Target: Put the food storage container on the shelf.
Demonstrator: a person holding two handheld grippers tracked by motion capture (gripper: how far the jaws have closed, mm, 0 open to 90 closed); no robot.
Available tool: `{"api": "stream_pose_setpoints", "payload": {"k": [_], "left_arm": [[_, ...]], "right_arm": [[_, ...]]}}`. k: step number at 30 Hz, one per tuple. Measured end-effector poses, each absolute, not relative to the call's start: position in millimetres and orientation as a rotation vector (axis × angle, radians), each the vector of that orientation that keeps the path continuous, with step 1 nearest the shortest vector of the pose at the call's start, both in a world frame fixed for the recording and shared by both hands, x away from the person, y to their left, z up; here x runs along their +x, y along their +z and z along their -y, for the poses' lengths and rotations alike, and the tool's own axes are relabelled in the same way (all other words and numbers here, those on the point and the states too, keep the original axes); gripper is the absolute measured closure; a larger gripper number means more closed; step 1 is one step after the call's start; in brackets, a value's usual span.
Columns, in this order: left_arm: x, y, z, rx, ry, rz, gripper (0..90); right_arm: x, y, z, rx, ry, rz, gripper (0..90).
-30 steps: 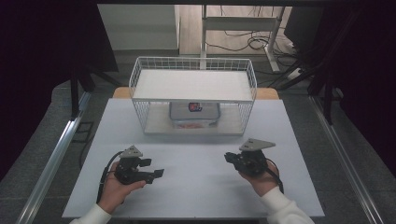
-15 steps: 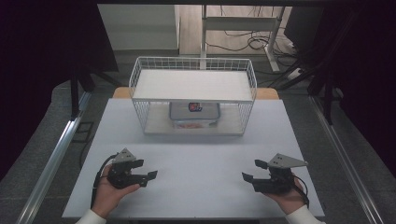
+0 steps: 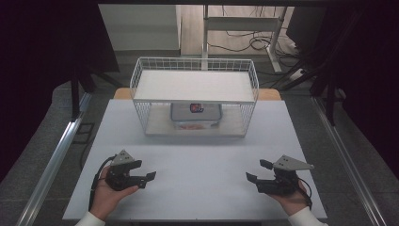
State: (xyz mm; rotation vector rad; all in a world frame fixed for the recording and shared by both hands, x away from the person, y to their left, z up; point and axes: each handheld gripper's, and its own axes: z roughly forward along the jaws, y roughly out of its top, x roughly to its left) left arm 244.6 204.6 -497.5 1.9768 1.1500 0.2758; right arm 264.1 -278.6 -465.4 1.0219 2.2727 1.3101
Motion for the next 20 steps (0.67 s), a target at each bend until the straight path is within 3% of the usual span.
{"api": "stream_pose_setpoints", "payload": {"k": [20], "left_arm": [[246.8, -496.7, -205.6, 1.973, 0.289, -1.153, 25.4]], "right_arm": [[264.6, -465.9, 280.4, 1.029, 1.316, -2.280, 24.5]]}}
